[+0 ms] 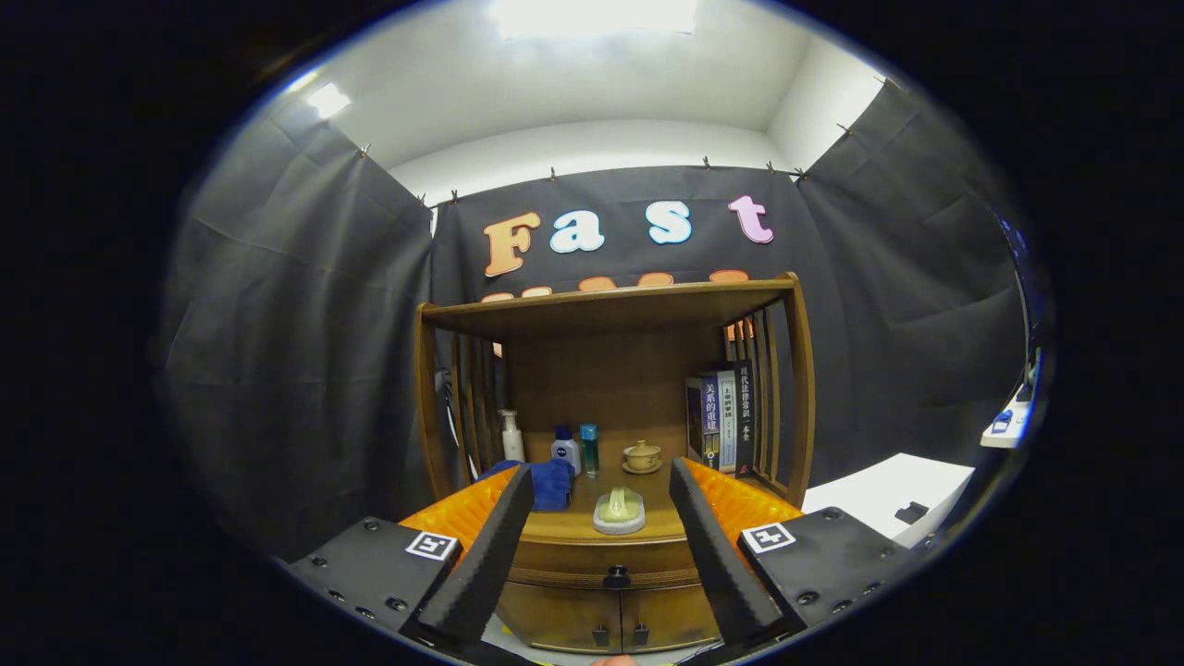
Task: Pull open the drawer, take out the items inside it, and place them on the countertop above the cabinet.
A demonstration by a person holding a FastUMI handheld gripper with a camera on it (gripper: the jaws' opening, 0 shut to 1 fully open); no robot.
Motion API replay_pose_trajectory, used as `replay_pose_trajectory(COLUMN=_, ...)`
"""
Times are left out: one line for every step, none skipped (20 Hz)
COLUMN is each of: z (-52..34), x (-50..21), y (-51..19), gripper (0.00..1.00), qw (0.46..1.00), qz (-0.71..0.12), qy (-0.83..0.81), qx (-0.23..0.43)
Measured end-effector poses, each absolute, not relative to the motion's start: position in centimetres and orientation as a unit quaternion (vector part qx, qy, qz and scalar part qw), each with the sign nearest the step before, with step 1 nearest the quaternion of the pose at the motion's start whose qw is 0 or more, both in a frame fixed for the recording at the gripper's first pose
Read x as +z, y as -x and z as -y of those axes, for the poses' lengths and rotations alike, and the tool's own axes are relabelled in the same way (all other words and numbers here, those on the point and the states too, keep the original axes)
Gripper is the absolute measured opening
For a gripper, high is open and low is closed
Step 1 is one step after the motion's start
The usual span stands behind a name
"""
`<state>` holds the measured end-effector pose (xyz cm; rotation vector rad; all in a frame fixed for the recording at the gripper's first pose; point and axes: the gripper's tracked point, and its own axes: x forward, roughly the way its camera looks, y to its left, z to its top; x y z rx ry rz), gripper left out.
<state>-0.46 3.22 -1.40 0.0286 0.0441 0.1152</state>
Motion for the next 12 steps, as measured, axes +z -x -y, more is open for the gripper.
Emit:
replay_pose_trajectory(z=-3.23, x=-1.32, y=0.44, gripper=0.96, qw=0.998, qz=-0.021, qy=-0.014, qx=0.058)
replay_pose_trajectory(z=-3.34, x=-1.4, y=0.45, gripper=0.96, qw=0.998, qz=-0.02, qy=-0.014, qx=0.058)
replay_pose_trajectory(z=-3.33, x=-1.59, y=0.47, gripper=0.96, qw=0.998, qz=-0.022, qy=-0.014, qx=0.057)
replay_pose_trajectory(z=-3.35, x=-1.65, y=0.45, gripper=0.96, qw=0.998, qz=-0.024, qy=-0.015, qx=0.057)
replay_pose_trajectory(z=-3.46, x=-1.72, y=0.41, gripper=0.96, qw=0.998, qz=-0.026, qy=-0.015, qx=0.057)
replay_pose_trajectory(z=-3.58, x=-1.8, y=0.4, gripper=0.96, qw=0.998, qz=-0.027, qy=-0.016, qx=0.058)
replay_pose_trajectory(z=-3.58, x=-1.95, y=0.38, gripper=0.96, qw=0.998, qz=-0.029, qy=-0.016, qx=0.058)
replay_pose_trajectory(z=-3.59, x=-1.99, y=0.28, gripper=0.96, qw=0.998, qz=-0.03, qy=-0.016, qx=0.058)
replay_pose_trajectory(z=-3.69, x=-2.09, y=0.29, gripper=0.96, qw=0.998, qz=-0.03, qy=-0.016, qx=0.059)
replay_pose_trajectory(z=-3.8, x=-1.97, y=0.35, gripper=0.96, qw=0.998, qz=-0.03, qy=-0.016, qx=0.06)
replay_pose_trajectory(z=-3.8, x=-2.0, y=0.27, gripper=0.96, qw=0.998, qz=-0.029, qy=-0.015, qx=0.059)
replay_pose_trajectory(z=-3.74, x=-2.01, y=0.24, gripper=0.96, qw=0.998, qz=-0.029, qy=-0.015, qx=0.058)
